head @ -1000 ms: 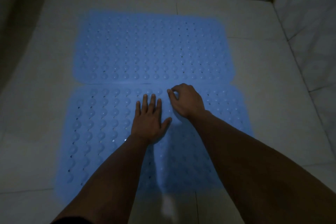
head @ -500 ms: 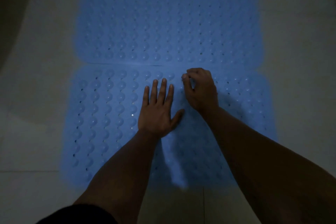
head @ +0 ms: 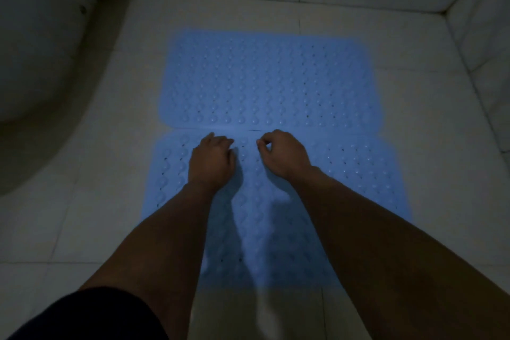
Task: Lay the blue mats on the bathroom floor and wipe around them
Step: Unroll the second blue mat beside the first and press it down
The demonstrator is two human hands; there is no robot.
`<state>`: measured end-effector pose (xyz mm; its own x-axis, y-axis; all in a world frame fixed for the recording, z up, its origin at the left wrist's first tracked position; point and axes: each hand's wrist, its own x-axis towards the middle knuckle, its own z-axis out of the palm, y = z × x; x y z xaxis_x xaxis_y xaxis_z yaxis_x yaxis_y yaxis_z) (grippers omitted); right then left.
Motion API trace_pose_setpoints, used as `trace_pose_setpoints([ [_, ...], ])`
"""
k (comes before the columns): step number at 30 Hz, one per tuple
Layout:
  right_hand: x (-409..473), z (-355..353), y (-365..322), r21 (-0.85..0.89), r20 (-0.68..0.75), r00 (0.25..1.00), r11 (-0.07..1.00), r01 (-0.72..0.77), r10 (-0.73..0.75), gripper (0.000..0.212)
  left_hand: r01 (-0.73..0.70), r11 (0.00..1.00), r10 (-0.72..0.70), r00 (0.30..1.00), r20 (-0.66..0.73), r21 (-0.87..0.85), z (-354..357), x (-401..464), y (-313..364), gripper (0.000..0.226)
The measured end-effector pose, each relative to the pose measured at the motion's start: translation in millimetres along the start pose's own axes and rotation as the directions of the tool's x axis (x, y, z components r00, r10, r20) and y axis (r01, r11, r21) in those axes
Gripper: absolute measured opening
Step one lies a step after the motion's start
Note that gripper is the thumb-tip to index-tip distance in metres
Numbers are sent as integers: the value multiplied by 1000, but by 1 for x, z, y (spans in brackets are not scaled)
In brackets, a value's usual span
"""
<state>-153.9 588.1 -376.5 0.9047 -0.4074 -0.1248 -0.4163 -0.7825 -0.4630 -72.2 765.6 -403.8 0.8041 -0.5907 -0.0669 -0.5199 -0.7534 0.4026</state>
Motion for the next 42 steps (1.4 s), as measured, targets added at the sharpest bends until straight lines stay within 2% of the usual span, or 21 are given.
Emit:
trace_pose_setpoints([
  [2,-8,24,-17,18,23,1000,1000,14,-15,31,13,999,-11,999,-43,45,-4,-4,-14,51],
  [4,-20,55,-29,19,60,997,999,39,-40,41,28,997,-23,997,-80,68,-3,-12,-24,50],
  [7,-42,102,-37,-153,156,986,985,80,-56,68,38,994,-32,998,-60,100,1,-23,-33,50],
  [9,-52,121,-38,-236,118,991,968,89,-62,81,19,994,-12,998,-67,104,5,-27,-40,51],
  [11,-55,130,-37,-271,58,994,957,100,-88,82,31,995,-22,995,-95,99,9,-28,-49,50],
  [15,-56,133,-36,-297,-4,994,949,106,-112,83,149,987,-138,978,-157,64,13,-34,-65,49],
  [19,-57,135,-36,-273,-23,994,957,99,-110,84,111,985,-91,986,-142,133,21,-44,-80,49],
  [25,-54,133,-37,-172,20,996,981,88,-86,94,125,984,-106,983,-148,125,18,-38,-85,50],
  [30,-37,102,-41,-108,183,983,994,32,-12,89,105,988,-92,989,-113,114,7,-37,-71,55],
  [33,2,59,-51,7,337,937,995,-101,93,79,91,990,-85,995,-59,111,9,-36,-63,58],
  [35,20,37,-49,94,317,945,988,-121,85,71,40,992,-36,999,-31,120,16,-38,-53,61],
  [38,24,25,-42,131,195,979,988,-78,51,59,-17,992,16,1000,9,123,28,-39,-41,66],
  [42,13,36,-29,165,71,997,986,4,-16,47,-42,980,15,990,139,195,59,-45,-35,81],
])
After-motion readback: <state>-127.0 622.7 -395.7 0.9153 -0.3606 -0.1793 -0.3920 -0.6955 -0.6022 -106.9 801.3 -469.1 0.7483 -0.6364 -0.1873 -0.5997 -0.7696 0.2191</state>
